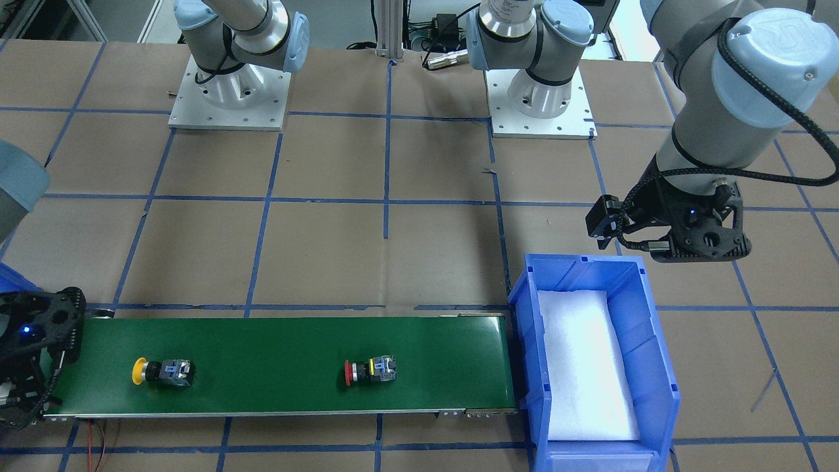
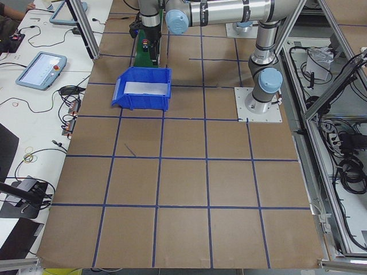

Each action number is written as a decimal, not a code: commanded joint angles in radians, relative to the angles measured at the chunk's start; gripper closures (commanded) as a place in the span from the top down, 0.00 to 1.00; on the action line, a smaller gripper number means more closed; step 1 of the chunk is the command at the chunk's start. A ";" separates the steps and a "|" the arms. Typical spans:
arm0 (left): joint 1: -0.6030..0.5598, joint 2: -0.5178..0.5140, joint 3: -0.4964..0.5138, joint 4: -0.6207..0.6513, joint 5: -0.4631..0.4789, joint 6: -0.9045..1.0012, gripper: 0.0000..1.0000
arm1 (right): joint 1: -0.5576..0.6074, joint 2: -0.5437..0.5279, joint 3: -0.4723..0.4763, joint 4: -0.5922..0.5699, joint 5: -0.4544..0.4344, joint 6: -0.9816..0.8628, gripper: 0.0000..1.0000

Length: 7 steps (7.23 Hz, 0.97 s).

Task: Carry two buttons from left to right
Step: 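Lower the right gripper over the yellow button at the belt end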

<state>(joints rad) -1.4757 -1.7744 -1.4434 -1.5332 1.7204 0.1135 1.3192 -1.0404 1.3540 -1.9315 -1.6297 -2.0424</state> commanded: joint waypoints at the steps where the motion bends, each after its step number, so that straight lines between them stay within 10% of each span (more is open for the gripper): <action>1: 0.000 -0.002 -0.003 -0.004 0.002 0.000 1.00 | 0.000 0.005 0.022 -0.009 0.054 0.031 1.00; 7: 0.000 -0.003 0.000 -0.025 0.001 -0.002 1.00 | -0.015 0.019 0.025 -0.017 0.050 0.127 1.00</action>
<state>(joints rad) -1.4757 -1.7773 -1.4448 -1.5473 1.7223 0.1132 1.3057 -1.0238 1.3807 -1.9470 -1.5753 -1.9667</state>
